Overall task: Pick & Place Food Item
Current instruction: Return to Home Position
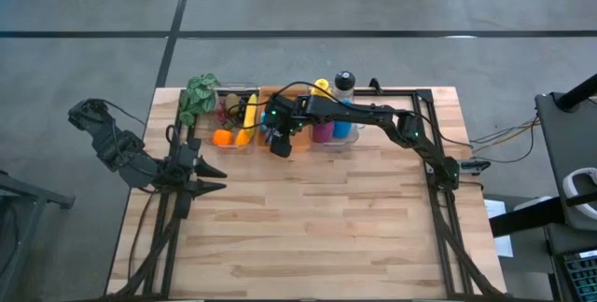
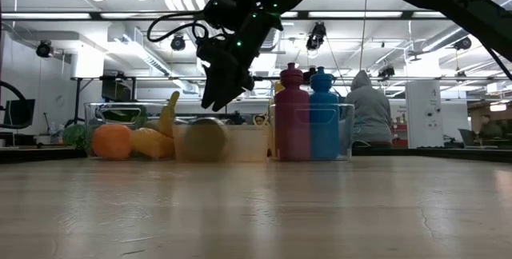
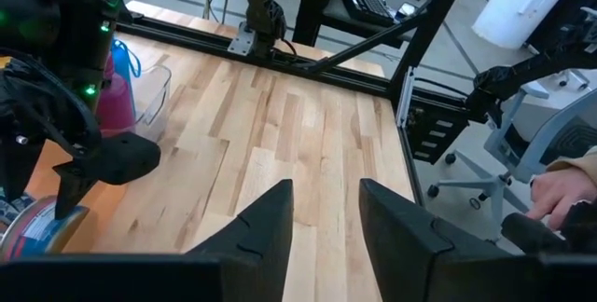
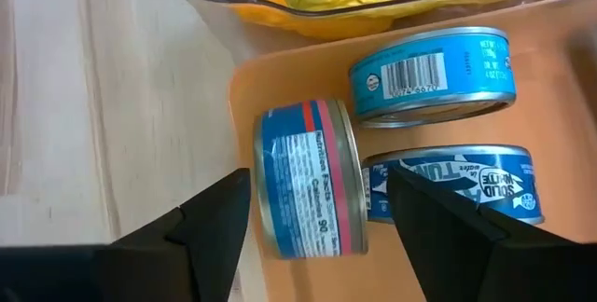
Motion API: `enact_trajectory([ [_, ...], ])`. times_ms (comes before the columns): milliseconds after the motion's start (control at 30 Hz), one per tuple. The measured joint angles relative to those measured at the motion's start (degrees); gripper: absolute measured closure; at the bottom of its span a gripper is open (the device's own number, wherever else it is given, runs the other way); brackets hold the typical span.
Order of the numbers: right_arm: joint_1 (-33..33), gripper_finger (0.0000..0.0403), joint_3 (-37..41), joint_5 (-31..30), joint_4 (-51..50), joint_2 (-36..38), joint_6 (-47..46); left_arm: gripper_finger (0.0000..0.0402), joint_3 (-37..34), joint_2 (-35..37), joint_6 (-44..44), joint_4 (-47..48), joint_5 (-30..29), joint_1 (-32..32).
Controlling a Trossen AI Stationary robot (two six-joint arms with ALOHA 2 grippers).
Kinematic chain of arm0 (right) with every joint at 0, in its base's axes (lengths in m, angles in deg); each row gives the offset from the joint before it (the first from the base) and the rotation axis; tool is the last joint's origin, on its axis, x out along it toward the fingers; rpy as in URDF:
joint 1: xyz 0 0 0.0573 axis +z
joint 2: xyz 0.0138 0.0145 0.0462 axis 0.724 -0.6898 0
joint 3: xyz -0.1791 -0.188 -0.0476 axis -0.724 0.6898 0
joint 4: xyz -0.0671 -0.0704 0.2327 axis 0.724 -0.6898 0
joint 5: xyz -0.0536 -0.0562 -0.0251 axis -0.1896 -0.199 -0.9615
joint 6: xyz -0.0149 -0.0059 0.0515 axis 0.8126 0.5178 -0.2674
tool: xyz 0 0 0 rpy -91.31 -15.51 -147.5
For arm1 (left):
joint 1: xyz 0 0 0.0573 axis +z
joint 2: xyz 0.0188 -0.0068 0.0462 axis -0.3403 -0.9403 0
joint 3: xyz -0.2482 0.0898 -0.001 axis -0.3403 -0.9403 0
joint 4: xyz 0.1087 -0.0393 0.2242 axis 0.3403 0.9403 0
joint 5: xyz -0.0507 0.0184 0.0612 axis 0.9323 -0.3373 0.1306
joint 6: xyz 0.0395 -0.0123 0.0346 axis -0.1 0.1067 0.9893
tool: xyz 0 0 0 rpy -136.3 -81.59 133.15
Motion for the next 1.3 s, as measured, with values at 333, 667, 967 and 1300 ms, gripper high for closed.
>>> enact_trajectory([
  [333,0.4,0.0190,-5.0,0.1,-3.3,1.4,-2.3,0.0273,0.0,0.0,0.1,0.0,0.0,0.0],
  [667,5.1,0.0331,-12.8,0.0,-9.1,9.4,-3.4,0.0274,0.0,0.0,5.4,-0.5,0.0,0.0],
  [967,13.9,0.0390,-13.4,0.0,-12.1,20.8,-0.9,0.0356,0.0,2.1,13.7,-6.7,-6.3,0.0],
  [1300,21.8,0.0390,-10.9,-0.7,-19.1,33.0,2.0,0.0399,0.1,8.6,18.4,-8.0,-13.1,0.0],
])
